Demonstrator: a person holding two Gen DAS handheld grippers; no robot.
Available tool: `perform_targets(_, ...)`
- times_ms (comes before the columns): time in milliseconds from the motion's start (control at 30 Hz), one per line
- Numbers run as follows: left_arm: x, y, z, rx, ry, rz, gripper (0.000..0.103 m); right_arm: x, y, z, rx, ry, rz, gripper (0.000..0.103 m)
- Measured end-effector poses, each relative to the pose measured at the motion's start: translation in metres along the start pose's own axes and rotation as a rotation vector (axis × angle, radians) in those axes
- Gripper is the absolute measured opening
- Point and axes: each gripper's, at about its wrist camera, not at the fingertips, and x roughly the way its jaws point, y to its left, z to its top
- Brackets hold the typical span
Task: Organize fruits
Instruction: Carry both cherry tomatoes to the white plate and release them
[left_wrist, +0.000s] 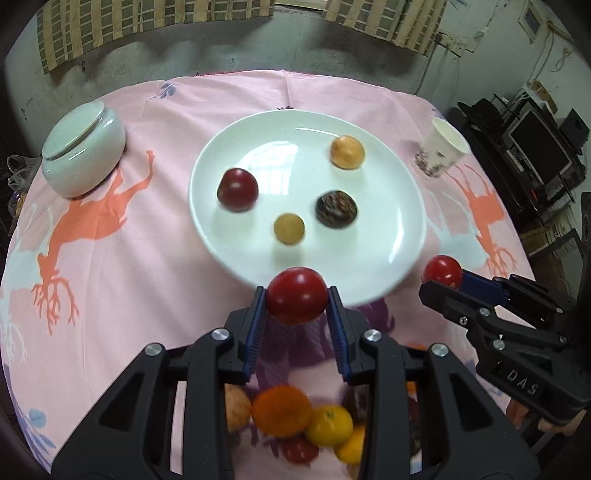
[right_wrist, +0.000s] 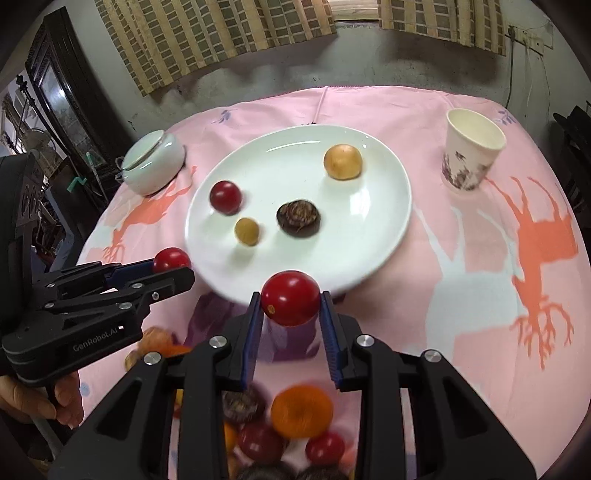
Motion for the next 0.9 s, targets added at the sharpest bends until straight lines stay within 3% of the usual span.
perform_targets(167, 0.026, 0.007, 0.019, -0.025, 0.013, 0.033, 0.033, 0.027, -0.003, 0.020, -0.007, 0.002, -0.030, 0.032)
perform_targets(200, 0.029, 0.009, 0.022, -0.040, 0.011, 0.044, 0.038, 0.031, -0.003, 0.022, -0.010, 0.005, -0.054, 0.033)
perform_targets(233, 0.029, 0.012, 0.024, -0.058, 0.009, 0.056, 0.048, 0.033, -0.004, 0.025, -0.008, 0.013, -0.079, 0.033)
perform_targets(267, 0.028, 0.015, 0.025, -0.082, 0.008, 0.069, 0.073, 0.033, -0.004, 0.025, 0.002, 0.018, -0.094, 0.034)
perform_targets(300, 0.023, 0.019, 0.024, -0.114, -0.009, 0.071, 0.079, 0.032, -0.005, 0.024, 0.014, 0.017, -0.093, 0.034)
perform_targets(367, 0.016, 0.024, 0.017, -0.138, -0.034, 0.044, 0.079, 0.029, -0.007, 0.019, 0.021, 0.013, -0.060, 0.035)
perform_targets(533, -0.005, 0.026, -0.011, -0.109, -0.029, 0.065, 0.082, 0.010, -0.011, -0.013, 0.048, 0.040, -0.024, 0.035)
perform_targets(600, -0.013, 0.030, -0.030, -0.139, 0.032, 0.051, 0.093, -0.003, -0.012, -0.033, 0.053, 0.057, -0.022, 0.035)
perform_targets(667, -0.020, 0.034, -0.050, -0.179, 0.098, 0.009, 0.093, -0.020, -0.010, -0.056, 0.030, 0.073, -0.048, 0.034)
perform_targets(900, -0.045, 0.048, -0.119, -0.240, 0.149, 0.014, 0.093, -0.057, -0.023, -0.125, 0.101, 0.150, -0.075, 0.034)
